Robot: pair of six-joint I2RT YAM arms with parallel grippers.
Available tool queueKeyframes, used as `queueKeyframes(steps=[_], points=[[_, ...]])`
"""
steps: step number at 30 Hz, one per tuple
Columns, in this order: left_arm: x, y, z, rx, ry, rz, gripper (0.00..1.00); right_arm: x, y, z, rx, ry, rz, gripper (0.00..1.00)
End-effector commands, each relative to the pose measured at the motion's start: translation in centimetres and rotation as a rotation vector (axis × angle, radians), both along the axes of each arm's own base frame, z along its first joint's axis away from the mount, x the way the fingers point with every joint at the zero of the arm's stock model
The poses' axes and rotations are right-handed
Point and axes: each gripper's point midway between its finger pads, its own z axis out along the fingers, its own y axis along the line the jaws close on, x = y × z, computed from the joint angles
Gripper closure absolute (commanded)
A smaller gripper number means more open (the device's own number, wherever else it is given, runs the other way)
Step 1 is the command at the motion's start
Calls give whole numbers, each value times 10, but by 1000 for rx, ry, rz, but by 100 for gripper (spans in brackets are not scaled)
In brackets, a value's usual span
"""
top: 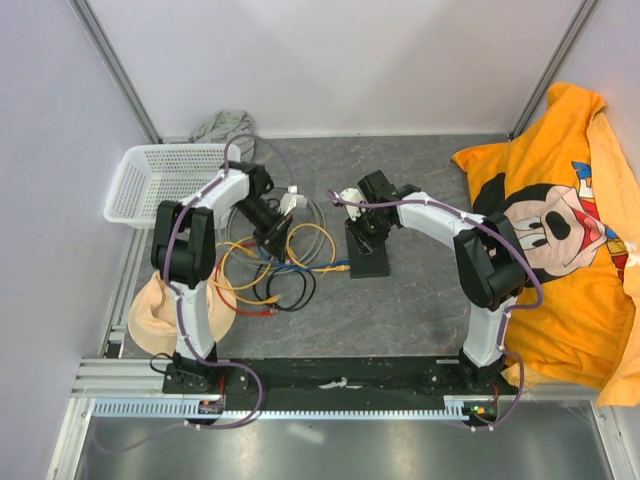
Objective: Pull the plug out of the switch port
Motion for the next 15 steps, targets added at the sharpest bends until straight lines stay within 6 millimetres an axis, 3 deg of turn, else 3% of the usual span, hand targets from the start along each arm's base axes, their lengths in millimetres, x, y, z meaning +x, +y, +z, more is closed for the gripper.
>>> queueKeyframes(steps=[1,2,3,8,11,15], points=[[-26,-12,31,-185,-31,-24,73,-9,-10,-7,-41,14,-17,70],[-15,-19,41,-217,-60,-10,61,-9,-10,-7,-43,16,-20,70],[-8,-29,53,-271,-76,3,58,-8,-10,-6,-40,14,-20,70],[63,-72,116,-445,-223,85,52,-12,-13,-10,-58,31,-27,68],[83,-95,117,-517,-150,123,51,-15,-17,-9,-73,33,-26,67],[83,-122,84,-543,-37,124,51,-21,-27,-9,-101,24,-34,67]])
